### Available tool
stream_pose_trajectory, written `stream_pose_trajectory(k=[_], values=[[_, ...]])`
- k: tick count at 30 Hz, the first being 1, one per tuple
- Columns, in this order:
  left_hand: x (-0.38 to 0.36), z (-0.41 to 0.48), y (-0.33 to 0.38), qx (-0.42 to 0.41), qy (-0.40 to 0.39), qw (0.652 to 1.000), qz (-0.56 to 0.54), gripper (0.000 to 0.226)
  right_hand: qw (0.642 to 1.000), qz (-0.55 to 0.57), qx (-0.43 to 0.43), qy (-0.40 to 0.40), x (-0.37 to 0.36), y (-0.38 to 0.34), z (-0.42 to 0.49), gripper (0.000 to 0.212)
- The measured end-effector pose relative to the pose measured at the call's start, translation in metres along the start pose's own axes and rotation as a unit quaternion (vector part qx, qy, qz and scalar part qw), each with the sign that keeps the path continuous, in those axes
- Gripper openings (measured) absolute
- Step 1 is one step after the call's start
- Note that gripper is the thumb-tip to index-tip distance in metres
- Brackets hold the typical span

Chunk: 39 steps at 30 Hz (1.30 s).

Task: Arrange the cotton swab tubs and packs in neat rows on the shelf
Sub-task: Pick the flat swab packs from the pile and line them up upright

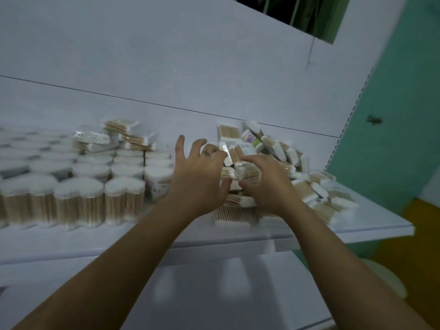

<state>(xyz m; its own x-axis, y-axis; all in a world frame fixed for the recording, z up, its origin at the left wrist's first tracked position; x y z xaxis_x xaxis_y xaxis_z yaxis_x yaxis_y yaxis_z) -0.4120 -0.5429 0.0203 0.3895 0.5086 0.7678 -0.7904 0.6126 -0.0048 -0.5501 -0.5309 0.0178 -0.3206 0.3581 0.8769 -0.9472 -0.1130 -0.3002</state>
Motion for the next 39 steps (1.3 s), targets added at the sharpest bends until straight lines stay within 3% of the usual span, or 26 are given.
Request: stream_pose_trajectory(k=[6, 11, 17, 22, 27, 34, 39], values=[[-0.016, 0.055, 0.037, -0.008, -0.047, 0.999, -0.022, 0.050, 0.998, -0.035, -0.019, -0.048, 0.022, 0.053, 0.022, 0.053], [-0.045, 0.104, 0.053, 0.029, -0.117, 0.992, -0.039, 0.056, 0.998, -0.063, 0.001, -0.032, 0.058, 0.091, 0.052, 0.041], [-0.082, 0.165, 0.054, 0.072, -0.164, 0.984, 0.017, 0.068, 0.985, -0.163, 0.030, -0.047, 0.073, 0.111, 0.102, 0.052], [-0.119, 0.207, 0.047, 0.110, -0.231, 0.964, 0.072, 0.066, 0.989, -0.088, 0.063, -0.102, 0.061, 0.128, 0.139, 0.069], [-0.157, 0.220, 0.051, 0.119, -0.315, 0.936, 0.105, 0.070, 0.988, -0.034, 0.102, -0.113, 0.051, 0.137, 0.151, 0.062], [-0.160, 0.242, 0.048, 0.135, -0.278, 0.949, 0.066, 0.093, 0.987, 0.031, 0.117, -0.104, 0.045, 0.157, 0.158, 0.049], [-0.110, 0.266, 0.056, 0.111, -0.145, 0.974, 0.134, 0.069, 0.988, 0.073, 0.109, -0.088, 0.049, 0.169, 0.169, 0.061]])
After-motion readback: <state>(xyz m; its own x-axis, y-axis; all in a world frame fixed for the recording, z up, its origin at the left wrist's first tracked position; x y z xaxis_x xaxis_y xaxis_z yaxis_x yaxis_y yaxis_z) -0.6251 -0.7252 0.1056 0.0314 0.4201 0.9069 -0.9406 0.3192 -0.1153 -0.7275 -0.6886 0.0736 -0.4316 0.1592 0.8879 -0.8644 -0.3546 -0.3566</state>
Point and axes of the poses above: each hand's wrist, its own z-axis towards the middle knuckle, its own x-axis out of the back of the hand, y = z × x, the point moved 10 cm from there along z, towards the middle knuckle, and after that the axes turned 10 degrees about -y, right-handed, at the moved point
